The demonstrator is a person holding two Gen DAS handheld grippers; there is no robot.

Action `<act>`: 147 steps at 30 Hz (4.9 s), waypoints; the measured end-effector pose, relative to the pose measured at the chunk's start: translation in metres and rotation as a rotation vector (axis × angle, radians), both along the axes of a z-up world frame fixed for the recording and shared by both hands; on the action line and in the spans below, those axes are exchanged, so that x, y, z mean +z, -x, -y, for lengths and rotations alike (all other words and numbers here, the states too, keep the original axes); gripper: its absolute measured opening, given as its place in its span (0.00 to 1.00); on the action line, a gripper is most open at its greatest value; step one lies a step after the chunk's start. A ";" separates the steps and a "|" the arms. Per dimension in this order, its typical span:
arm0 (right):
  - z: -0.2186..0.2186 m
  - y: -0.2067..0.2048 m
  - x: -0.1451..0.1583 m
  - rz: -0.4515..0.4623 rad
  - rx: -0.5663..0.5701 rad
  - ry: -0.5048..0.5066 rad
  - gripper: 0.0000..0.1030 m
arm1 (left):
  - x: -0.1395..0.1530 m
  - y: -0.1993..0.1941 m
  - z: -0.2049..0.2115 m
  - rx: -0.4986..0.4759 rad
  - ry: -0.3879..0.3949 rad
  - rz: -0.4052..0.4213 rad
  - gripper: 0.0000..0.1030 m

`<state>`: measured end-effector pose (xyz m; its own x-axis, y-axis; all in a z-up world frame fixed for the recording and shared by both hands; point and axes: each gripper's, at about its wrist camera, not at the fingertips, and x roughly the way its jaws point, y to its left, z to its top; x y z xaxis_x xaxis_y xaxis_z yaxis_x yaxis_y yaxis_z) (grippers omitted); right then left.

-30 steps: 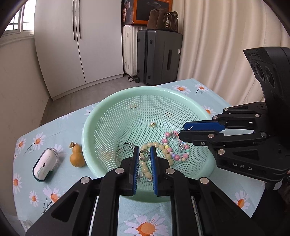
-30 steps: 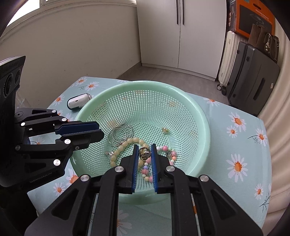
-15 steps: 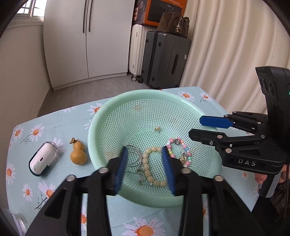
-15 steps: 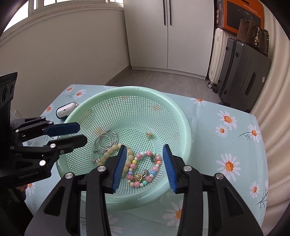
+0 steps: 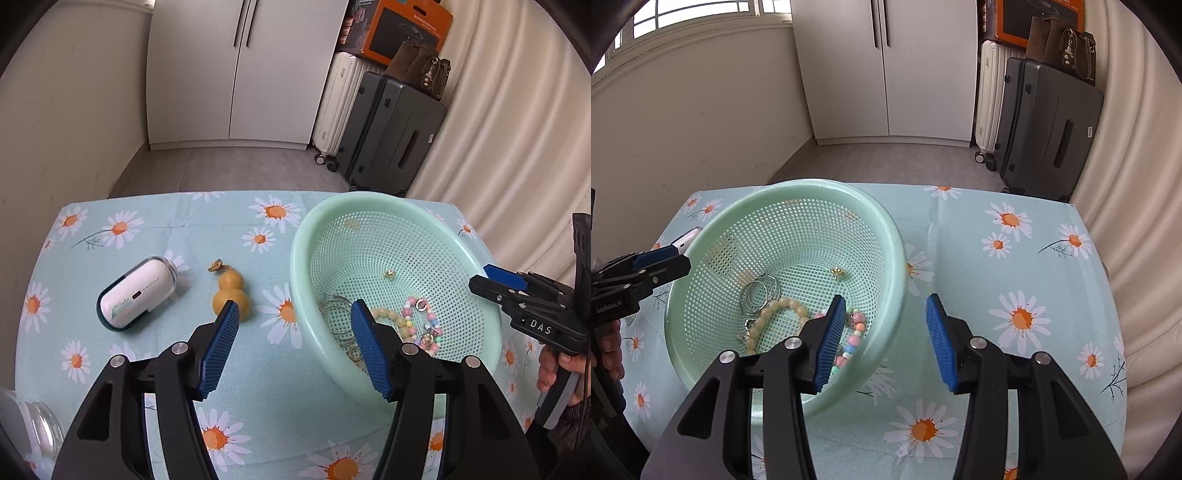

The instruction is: Organize jewelry

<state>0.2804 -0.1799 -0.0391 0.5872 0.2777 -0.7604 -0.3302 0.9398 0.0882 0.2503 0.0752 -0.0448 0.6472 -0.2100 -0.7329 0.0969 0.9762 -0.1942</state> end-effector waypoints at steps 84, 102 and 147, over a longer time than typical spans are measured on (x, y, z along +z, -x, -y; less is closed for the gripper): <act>0.019 0.153 0.024 -0.003 0.048 0.033 0.75 | 0.033 0.174 0.004 0.095 -0.133 0.104 0.89; 0.015 0.254 0.068 0.008 -0.020 -0.032 0.89 | 0.068 0.269 0.072 -0.006 -0.143 0.128 0.94; 0.000 0.267 0.071 0.044 -0.006 0.034 0.90 | 0.063 0.269 0.065 0.026 -0.160 0.117 0.94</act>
<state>0.0139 -0.1800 0.0322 0.6221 0.2489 -0.7423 -0.3277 0.9439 0.0418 -0.0188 0.0098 0.0186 0.7337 -0.0788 -0.6749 0.0839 0.9962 -0.0251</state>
